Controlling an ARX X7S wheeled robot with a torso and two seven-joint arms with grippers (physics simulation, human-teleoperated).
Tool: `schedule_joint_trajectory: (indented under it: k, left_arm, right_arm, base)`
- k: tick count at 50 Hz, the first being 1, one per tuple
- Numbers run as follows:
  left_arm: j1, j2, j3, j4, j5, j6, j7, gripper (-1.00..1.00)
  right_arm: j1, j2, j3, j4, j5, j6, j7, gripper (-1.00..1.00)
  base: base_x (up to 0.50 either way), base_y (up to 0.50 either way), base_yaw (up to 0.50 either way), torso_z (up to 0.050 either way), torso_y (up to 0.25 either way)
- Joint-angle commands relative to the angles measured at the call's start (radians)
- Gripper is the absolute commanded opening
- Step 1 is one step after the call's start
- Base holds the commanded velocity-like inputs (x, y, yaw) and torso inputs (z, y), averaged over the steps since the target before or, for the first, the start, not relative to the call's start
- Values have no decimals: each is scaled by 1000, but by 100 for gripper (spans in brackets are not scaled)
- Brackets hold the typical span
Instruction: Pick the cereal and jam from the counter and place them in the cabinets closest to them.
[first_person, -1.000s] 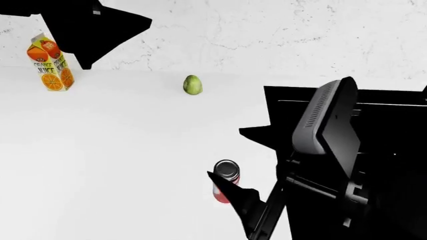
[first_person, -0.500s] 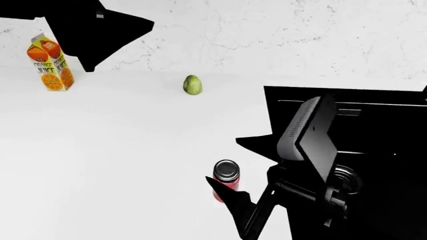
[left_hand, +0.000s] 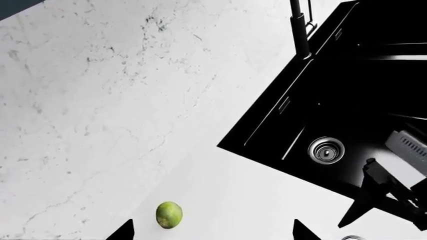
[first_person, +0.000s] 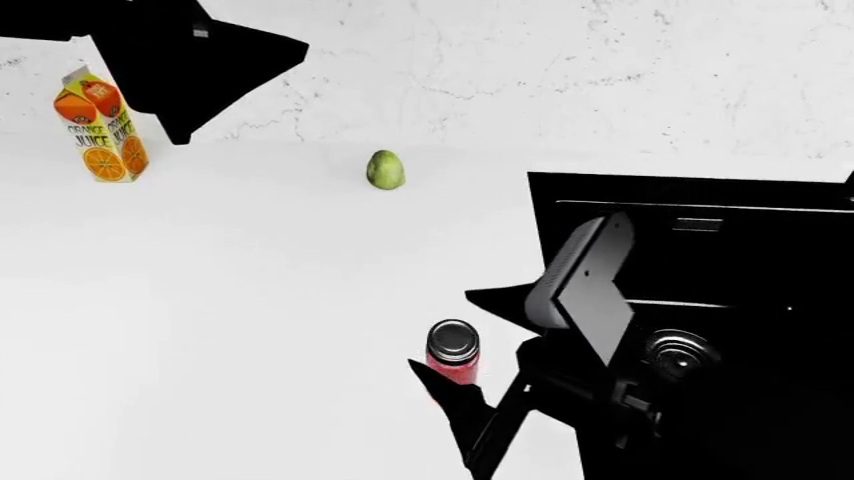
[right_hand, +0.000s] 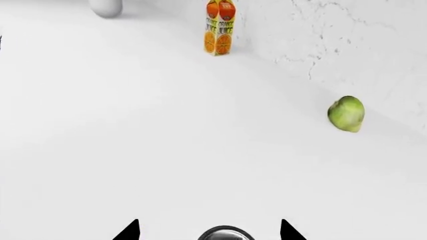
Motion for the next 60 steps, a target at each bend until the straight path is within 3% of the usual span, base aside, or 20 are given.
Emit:
schedule_joint_trajectory:
  k: [1, 43, 44, 54, 60]
  left_arm:
    - [-1, -2, 0, -2, -1, 0, 0, 100]
    - [34, -12, -11, 29, -2, 0, 0, 100]
    - [35, -12, -11, 29, -1, 0, 0, 100]
    - [45, -16, -18, 35, 0, 0, 0, 100]
    - [53, -20, -19, 39, -1, 0, 0, 100]
  right_arm:
    - [-10, -2, -52, 37, -64, -36, -15, 100]
    - [-29, -8, -170, 161, -190, -117, -39, 100]
    - [-29, -10, -165, 160, -183, -113, -37, -100]
    - [-21, -6, -142, 132, -151, -92, -18, -100]
    - [8, -3, -54, 58, -77, -46, 46, -100]
  base:
    - [0, 0, 0, 0, 0]
    - [0, 0, 0, 0, 0]
    - [0, 0, 0, 0, 0]
    - [0, 0, 0, 0, 0]
    - [0, 0, 0, 0, 0]
